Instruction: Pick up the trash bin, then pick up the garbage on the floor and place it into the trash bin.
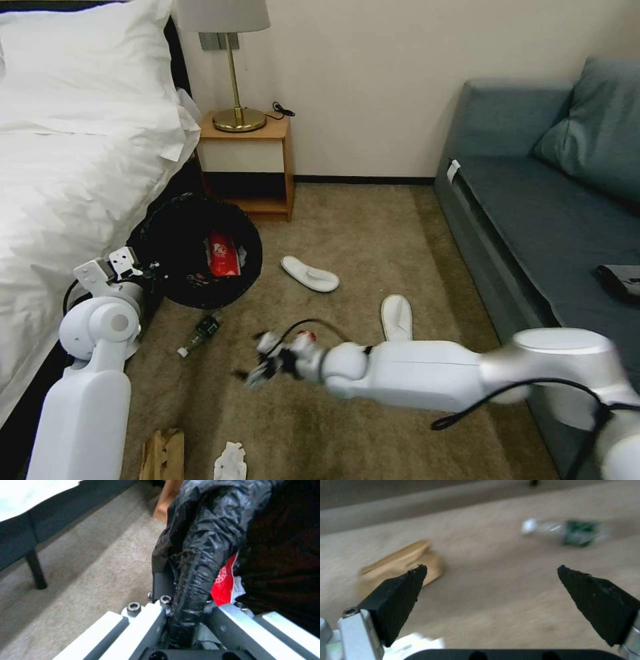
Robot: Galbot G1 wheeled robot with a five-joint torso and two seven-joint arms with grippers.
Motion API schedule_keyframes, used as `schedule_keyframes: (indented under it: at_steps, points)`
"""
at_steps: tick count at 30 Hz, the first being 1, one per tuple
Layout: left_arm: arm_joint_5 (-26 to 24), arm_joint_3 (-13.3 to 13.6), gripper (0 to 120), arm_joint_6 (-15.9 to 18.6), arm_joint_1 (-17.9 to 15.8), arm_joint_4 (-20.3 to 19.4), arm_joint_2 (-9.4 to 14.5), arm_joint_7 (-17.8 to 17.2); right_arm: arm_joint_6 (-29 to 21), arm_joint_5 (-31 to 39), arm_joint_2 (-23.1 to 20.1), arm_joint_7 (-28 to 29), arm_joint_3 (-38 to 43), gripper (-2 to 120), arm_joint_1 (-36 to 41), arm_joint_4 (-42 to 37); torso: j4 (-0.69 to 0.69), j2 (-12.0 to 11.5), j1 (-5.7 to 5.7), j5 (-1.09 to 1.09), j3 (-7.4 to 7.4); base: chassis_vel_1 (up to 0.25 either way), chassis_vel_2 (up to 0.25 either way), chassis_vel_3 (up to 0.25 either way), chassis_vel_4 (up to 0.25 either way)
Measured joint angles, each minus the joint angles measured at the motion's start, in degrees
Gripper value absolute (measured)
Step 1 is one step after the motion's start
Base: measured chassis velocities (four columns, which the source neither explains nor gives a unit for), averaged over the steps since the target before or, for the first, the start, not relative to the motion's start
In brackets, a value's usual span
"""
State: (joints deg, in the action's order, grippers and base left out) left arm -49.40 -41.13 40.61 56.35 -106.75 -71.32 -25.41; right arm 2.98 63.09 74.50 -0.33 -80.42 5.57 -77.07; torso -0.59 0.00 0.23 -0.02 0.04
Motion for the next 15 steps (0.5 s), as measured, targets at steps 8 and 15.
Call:
schedule_keyframes:
  at_steps: [8, 15]
  points:
    - [0.41, 0.16, 0, -0.32, -0.68, 0.73, 0.48, 1.27, -1.31, 3.29, 2.35, -4.85, -3.84, 100, 1.3, 1.07, 0.02, 0.0, 0.0, 0.01, 0.0, 0.0, 0.0, 0.0, 0.0]
    - [0.49, -0.38, 0, -0.35, 0.08, 0.11, 1.21, 1.89, -2.56, 3.26, 4.41, -11.08, -5.3, 100, 3.54, 4.77, 0.01, 0.0, 0.0, 0.02, 0.0, 0.0, 0.0, 0.0, 0.0]
